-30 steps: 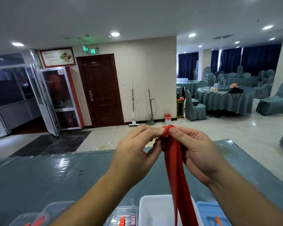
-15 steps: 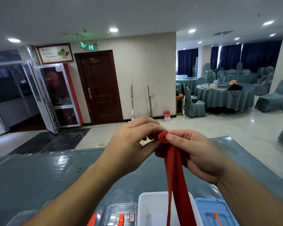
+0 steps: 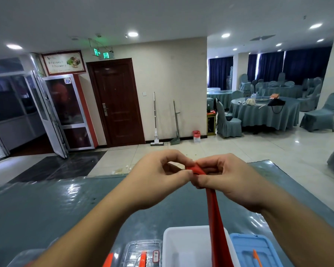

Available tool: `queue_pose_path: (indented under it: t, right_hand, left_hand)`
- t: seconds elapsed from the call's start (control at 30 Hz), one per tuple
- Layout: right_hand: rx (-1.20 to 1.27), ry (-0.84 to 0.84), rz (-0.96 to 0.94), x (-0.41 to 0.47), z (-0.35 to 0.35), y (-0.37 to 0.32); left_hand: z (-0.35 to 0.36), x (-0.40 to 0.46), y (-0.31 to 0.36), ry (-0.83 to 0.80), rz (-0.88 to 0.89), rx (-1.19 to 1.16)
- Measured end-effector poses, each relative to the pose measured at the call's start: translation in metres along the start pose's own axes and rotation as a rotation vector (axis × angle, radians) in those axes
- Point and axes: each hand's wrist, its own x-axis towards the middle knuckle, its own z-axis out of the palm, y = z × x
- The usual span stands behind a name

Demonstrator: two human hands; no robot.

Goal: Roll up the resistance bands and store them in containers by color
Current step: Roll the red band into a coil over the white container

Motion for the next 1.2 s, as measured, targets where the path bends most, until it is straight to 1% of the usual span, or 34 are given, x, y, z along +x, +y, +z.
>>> queue_pose_path:
  t: [0.07,0.13,0.23,0.33,0.4,0.47,0.53,0.57,0.67,0.7,0.73,0.77,0.83,0.9,1.0,1.07,1.13,1.2]
  right_hand:
    - [-0.085,-0.026,0.000,-0.001,0.001,-0.003]
    - [-0.076,0.000,0.006,0.000,0.001,-0.004]
    - [0.030,0.145,-0.007,0.000,0.006,-0.003]
    - [0.167,0.300,-0.110,0.001,0.020,0.004]
    - [0.180,0.382,-0.148,0.002,0.028,0.008]
    - [0.192,0.415,-0.177,0.003,0.029,0.011]
    - [0.210,0.401,-0.188,0.001,0.025,0.010]
    - [0.191,0.376,-0.184,0.000,0.021,0.008]
    - [0.037,0.279,-0.162,-0.004,0.012,0.003]
    - [-0.007,0.258,-0.166,-0.004,0.010,0.000]
    - [-0.019,0.253,-0.173,-0.003,0.009,-0.002]
    - [0.011,0.265,-0.178,-0.002,0.009,-0.004]
    - [0.109,0.348,-0.198,0.000,0.012,-0.006]
    - [0.161,0.440,-0.250,0.001,0.019,-0.005]
    - [0.266,0.449,-0.288,0.001,0.029,0.001]
    - [0.285,0.469,-0.277,0.000,0.031,0.003]
    - [0.216,0.493,-0.262,0.000,0.030,0.005]
    - [0.104,0.481,-0.225,-0.004,0.023,0.006]
  left_hand:
    - [-0.002,0.002,-0.001,0.009,-0.059,-0.038]
    - [0.000,0.003,-0.003,0.038,-0.087,-0.134]
    - [0.006,0.003,-0.005,0.105,-0.086,-0.439]
    - [0.014,0.004,-0.007,0.197,-0.114,-0.758]
    - [0.022,0.004,-0.011,0.265,-0.134,-0.885]
    - [0.029,0.003,-0.016,0.278,-0.149,-0.963]
    - [0.030,0.002,-0.021,0.237,-0.165,-0.953]
    - [0.027,0.002,-0.022,0.207,-0.169,-0.887]
    - [0.006,0.002,-0.019,0.051,-0.127,-0.528]
    - [0.001,0.002,-0.016,0.011,-0.105,-0.461]
    - [-0.003,0.003,-0.013,0.005,-0.088,-0.438]
    - [-0.004,0.004,-0.011,0.028,-0.068,-0.440]
    - [0.000,0.004,-0.007,0.107,-0.044,-0.502]
    - [0.009,0.005,-0.007,0.177,-0.050,-0.661]
    - [0.024,0.004,-0.012,0.241,-0.084,-0.882]
    - [0.035,0.003,-0.018,0.239,-0.105,-0.979]
    - [0.039,0.003,-0.022,0.214,-0.135,-0.981]
    - [0.035,0.002,-0.023,0.180,-0.156,-0.850]
